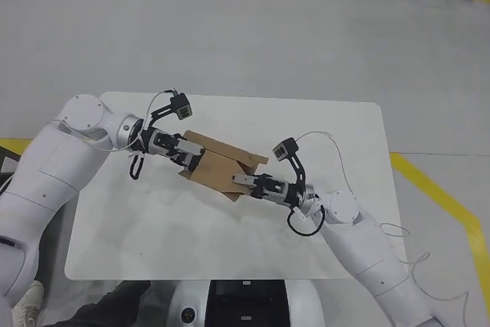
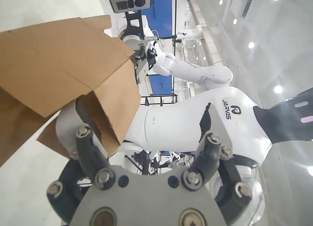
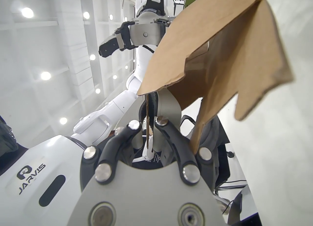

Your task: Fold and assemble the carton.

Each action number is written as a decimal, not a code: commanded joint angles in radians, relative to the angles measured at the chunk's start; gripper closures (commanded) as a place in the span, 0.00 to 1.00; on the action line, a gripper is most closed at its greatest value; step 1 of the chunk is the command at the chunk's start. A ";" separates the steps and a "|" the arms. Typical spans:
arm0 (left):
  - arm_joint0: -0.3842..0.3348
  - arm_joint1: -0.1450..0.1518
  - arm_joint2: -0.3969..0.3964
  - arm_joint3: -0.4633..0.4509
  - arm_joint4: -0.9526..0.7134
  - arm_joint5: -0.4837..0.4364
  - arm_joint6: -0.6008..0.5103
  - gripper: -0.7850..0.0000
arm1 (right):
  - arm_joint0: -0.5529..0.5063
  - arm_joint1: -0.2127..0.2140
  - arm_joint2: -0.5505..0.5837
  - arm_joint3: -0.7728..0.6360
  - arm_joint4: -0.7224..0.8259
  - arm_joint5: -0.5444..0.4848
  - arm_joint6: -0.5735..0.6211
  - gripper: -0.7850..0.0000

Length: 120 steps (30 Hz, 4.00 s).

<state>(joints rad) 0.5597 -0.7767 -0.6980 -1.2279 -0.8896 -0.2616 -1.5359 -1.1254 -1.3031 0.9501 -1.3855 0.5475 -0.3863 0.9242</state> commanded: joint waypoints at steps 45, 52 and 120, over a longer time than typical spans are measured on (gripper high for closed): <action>-0.096 -0.014 0.147 0.098 -0.050 -0.020 0.000 1.00 | -0.001 -0.006 0.048 0.006 0.038 0.001 -0.019 0.00; -0.099 -0.012 0.147 0.123 -0.036 -0.021 0.000 1.00 | -0.026 0.002 0.086 -0.029 0.066 0.006 -0.008 0.00; -0.041 -0.025 0.105 0.069 0.025 0.054 0.000 1.00 | 0.059 -0.038 0.074 0.039 0.164 -0.008 -0.018 0.00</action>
<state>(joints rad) 0.5195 -0.8026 -0.5986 -1.1576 -0.8635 -0.2093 -1.5359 -1.0675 -1.3411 1.0236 -1.3479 0.7112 -0.3940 0.9056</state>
